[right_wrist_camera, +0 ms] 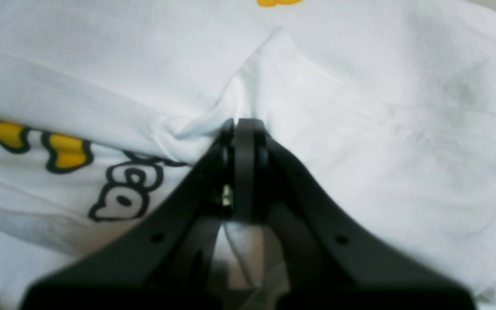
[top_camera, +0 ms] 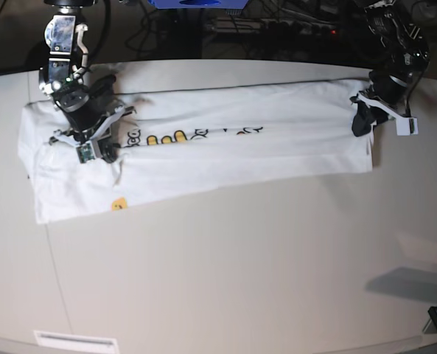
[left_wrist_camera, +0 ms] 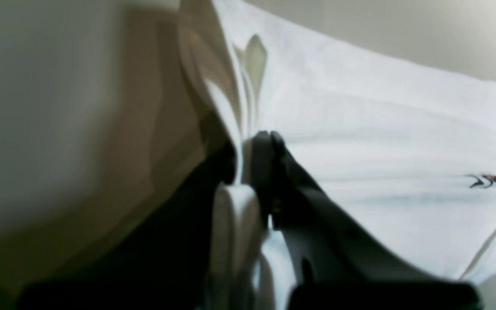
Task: Fold the T-shirt properly
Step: 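Lower the left gripper onto the hem end and grasp the folded edge, then lift the hem end with the left gripper and carry it toward the right gripper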
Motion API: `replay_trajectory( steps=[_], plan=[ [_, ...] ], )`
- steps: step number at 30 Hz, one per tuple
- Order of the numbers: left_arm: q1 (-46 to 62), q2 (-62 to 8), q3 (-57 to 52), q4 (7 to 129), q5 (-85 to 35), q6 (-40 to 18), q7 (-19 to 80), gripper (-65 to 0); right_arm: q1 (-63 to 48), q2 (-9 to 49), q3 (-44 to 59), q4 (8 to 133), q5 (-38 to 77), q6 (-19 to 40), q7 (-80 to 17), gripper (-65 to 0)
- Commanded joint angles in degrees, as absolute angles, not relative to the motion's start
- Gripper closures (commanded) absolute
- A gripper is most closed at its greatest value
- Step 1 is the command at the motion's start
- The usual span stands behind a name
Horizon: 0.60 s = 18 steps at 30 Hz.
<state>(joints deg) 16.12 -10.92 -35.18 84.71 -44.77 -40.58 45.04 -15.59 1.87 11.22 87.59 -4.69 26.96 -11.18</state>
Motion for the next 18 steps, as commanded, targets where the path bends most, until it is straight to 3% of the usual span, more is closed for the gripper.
replay_trajectory(
  steps=[1,11,18],
  plan=[
    [16.04,-12.7,-35.47,85.93,-45.14,-40.0,43.38,0.0,-16.92,1.98,11.03,86.55,-7.78,27.47,-18.33,-0.1],
    [15.52,-12.7,-35.21,85.93,-45.14,-40.0,43.38,0.0,-18.15,1.8,10.68,87.69,-7.78,27.47,-18.33,-0.1],
    [15.43,-12.7,-35.21,85.67,-45.14,-40.0,43.38,0.0,-19.3,1.63,10.51,95.43,-7.78,27.56,-18.95,-0.1]
  ],
)
